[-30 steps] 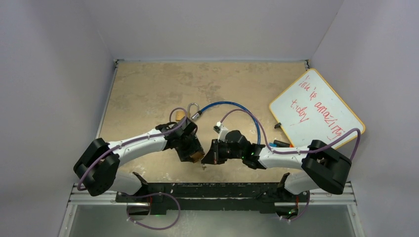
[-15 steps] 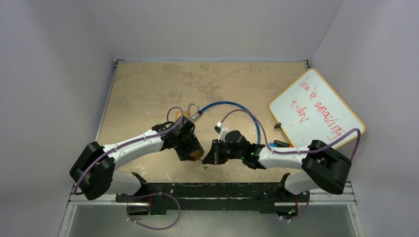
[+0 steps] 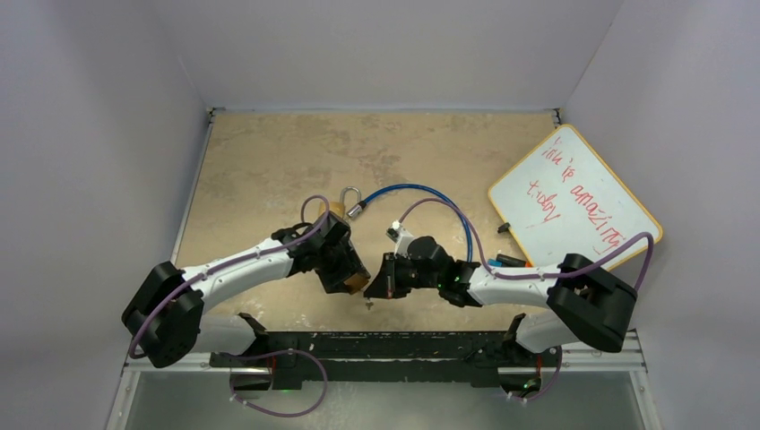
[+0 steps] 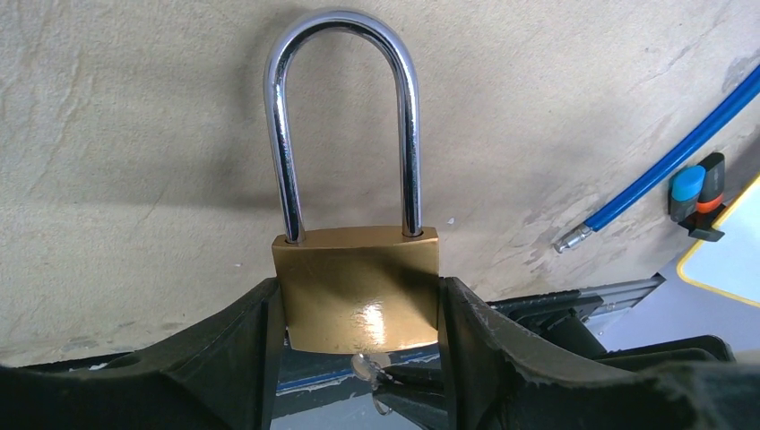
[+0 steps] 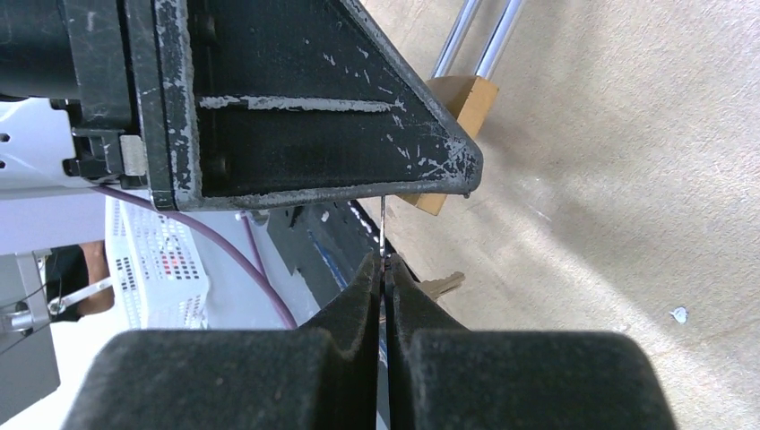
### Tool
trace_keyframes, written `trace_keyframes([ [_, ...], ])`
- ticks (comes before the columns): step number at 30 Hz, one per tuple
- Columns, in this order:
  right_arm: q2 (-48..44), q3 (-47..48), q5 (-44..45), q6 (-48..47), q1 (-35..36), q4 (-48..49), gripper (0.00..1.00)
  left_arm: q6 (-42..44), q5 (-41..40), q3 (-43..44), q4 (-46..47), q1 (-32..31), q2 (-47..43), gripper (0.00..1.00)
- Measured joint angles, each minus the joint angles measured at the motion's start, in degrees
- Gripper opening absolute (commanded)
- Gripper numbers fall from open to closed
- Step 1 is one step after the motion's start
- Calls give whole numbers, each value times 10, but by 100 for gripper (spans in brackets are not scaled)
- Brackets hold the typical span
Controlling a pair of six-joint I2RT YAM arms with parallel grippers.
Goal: Unlock with the key
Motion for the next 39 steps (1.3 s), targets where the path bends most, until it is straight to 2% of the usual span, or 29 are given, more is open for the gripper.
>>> trace_keyframes([
  [12,24,9,-1,27,1,1,0,-9,-2,-7,9,4,-15,17],
  [21,-21,-1,16,27,1,3,0,-10,0,-9,9,4,-16,17],
  [39,-12,0,20,26,1,-1,0,-14,1,-9,10,4,-16,17],
])
